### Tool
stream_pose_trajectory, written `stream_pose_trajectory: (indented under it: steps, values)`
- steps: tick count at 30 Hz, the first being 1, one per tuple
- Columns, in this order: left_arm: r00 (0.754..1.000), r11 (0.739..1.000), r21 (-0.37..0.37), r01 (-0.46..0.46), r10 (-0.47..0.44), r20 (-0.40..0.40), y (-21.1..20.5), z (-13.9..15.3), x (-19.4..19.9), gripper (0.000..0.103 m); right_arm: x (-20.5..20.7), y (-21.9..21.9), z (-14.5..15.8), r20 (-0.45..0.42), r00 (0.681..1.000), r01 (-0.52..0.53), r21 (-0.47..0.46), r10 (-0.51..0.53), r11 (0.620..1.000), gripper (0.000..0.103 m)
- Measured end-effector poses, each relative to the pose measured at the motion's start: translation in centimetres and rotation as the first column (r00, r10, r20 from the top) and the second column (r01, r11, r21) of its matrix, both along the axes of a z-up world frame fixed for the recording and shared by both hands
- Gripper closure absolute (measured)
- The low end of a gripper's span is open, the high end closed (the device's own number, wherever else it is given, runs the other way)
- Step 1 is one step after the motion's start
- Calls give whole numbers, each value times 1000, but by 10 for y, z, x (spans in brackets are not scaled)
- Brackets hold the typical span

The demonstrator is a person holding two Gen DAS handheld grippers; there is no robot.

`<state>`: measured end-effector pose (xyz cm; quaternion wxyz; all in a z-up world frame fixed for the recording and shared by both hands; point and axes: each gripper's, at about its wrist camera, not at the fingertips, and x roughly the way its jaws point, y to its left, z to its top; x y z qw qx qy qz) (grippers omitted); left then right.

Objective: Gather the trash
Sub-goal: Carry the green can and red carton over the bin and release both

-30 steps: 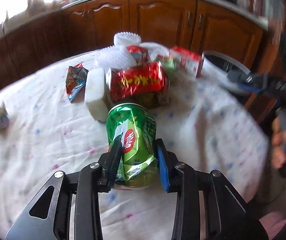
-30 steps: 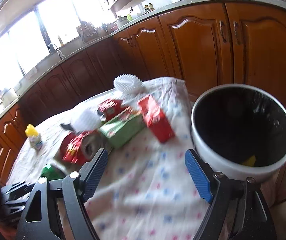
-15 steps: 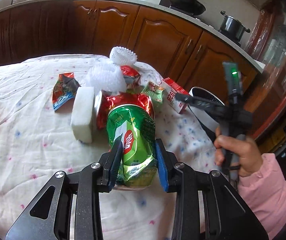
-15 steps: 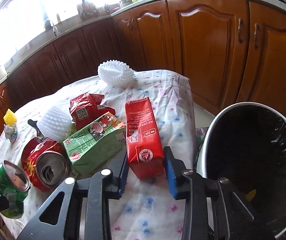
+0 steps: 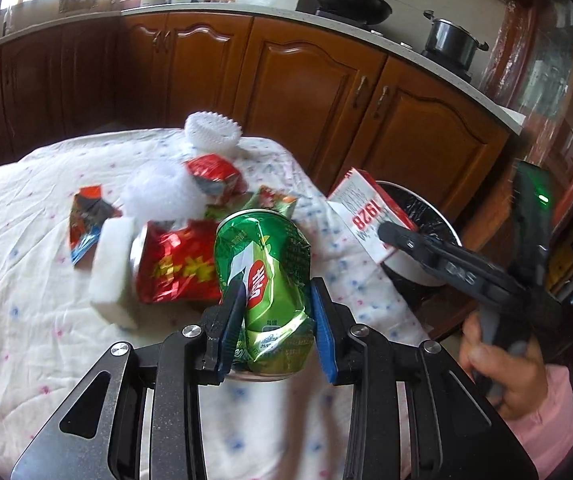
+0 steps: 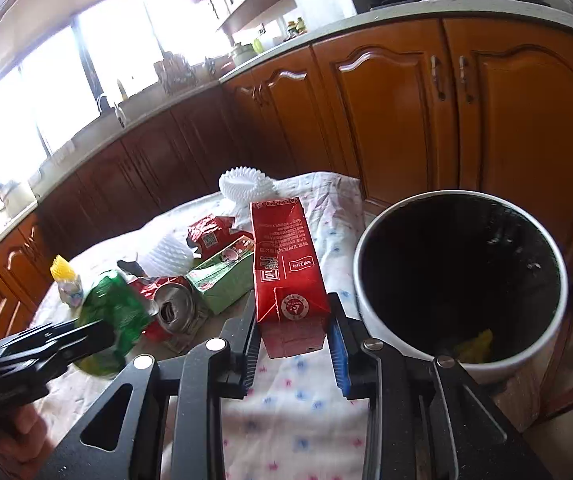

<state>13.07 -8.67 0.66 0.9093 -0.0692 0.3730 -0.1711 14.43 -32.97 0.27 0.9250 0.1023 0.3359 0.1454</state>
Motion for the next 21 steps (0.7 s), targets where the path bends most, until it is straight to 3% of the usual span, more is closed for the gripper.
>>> stream_pose_trajectory:
  steps: [21]
  values:
    - [993, 990, 76, 117, -118, 9, -92, 11, 22, 72, -24, -77, 15, 20, 989, 147, 9, -148, 989, 72]
